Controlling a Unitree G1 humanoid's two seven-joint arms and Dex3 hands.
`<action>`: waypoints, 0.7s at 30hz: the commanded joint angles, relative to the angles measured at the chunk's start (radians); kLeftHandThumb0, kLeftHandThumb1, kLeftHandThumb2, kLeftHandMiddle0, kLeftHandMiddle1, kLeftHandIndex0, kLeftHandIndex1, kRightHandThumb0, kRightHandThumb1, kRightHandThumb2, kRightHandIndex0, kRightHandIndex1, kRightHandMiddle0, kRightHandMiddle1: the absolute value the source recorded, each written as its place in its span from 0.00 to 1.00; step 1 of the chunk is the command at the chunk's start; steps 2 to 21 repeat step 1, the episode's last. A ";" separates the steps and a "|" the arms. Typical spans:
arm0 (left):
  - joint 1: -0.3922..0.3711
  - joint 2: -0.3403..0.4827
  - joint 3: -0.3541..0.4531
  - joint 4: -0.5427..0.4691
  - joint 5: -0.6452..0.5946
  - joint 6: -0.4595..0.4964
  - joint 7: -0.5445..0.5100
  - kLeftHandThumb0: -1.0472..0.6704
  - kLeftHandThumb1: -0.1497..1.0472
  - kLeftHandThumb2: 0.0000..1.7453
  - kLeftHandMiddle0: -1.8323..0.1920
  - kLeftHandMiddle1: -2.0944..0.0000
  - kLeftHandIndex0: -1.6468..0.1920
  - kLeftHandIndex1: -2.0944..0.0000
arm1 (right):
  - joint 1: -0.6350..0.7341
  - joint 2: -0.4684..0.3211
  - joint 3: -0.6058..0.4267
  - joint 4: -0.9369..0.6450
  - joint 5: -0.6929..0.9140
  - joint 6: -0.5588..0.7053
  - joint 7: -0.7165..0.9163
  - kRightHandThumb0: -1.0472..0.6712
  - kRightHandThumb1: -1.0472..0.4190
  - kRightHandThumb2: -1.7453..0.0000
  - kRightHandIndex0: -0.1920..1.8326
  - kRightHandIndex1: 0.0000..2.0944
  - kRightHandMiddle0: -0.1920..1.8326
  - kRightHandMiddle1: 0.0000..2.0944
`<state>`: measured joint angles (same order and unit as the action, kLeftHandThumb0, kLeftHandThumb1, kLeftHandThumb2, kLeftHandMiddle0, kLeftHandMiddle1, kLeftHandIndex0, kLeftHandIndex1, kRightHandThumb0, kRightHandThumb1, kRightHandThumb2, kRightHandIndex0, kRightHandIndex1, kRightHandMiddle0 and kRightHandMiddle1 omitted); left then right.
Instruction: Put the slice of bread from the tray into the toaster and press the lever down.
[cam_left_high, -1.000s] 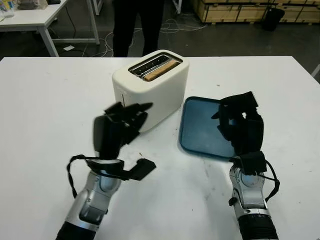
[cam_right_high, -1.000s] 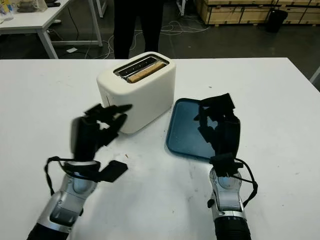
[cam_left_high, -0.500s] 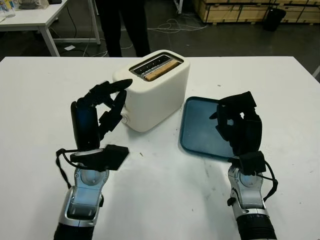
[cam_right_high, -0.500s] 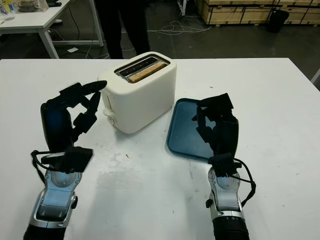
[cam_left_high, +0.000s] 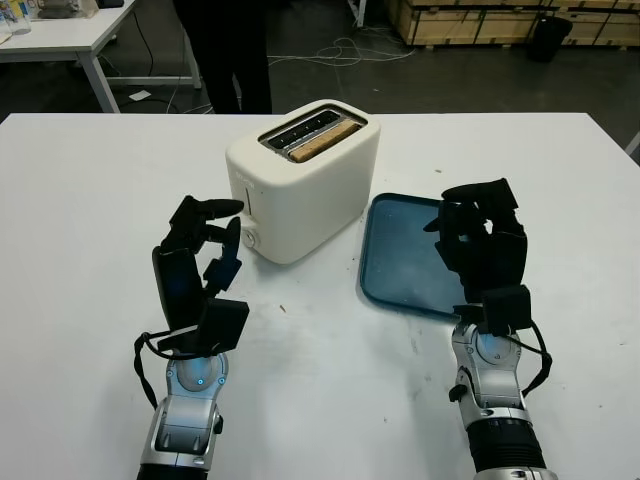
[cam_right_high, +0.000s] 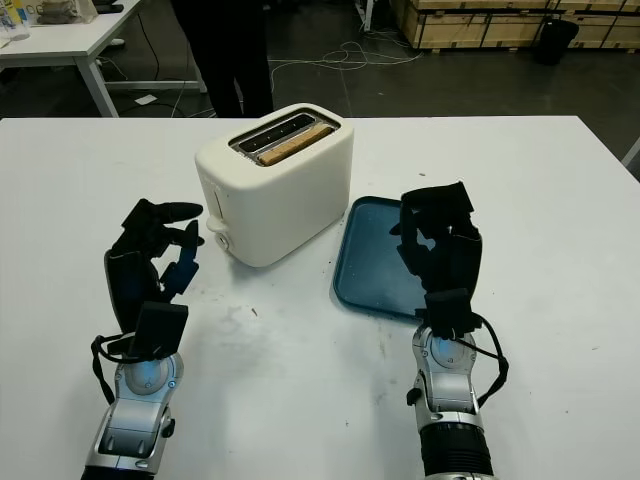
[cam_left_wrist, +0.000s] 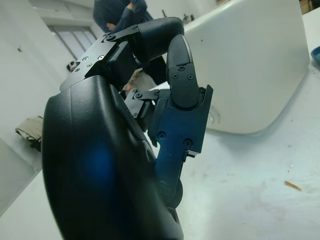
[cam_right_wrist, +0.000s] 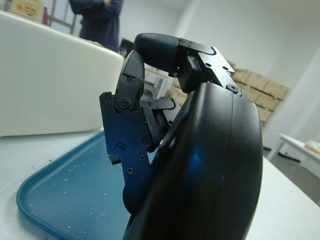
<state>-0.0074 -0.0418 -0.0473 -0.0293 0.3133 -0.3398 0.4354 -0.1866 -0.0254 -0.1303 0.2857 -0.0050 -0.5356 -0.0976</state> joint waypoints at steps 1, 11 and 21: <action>-0.002 -0.007 -0.002 0.008 0.017 -0.017 0.008 0.31 0.89 0.21 0.61 0.17 0.62 0.31 | -0.010 -0.001 -0.006 -0.006 0.002 -0.004 -0.008 0.43 0.09 0.73 0.38 0.83 0.33 0.64; -0.002 -0.007 -0.002 0.008 0.017 -0.017 0.008 0.31 0.89 0.21 0.61 0.17 0.62 0.31 | -0.010 -0.001 -0.006 -0.006 0.002 -0.004 -0.008 0.43 0.09 0.73 0.38 0.83 0.33 0.64; -0.002 -0.007 -0.002 0.008 0.017 -0.017 0.008 0.31 0.89 0.21 0.61 0.17 0.62 0.31 | -0.010 -0.001 -0.006 -0.006 0.002 -0.004 -0.008 0.43 0.09 0.73 0.38 0.83 0.33 0.64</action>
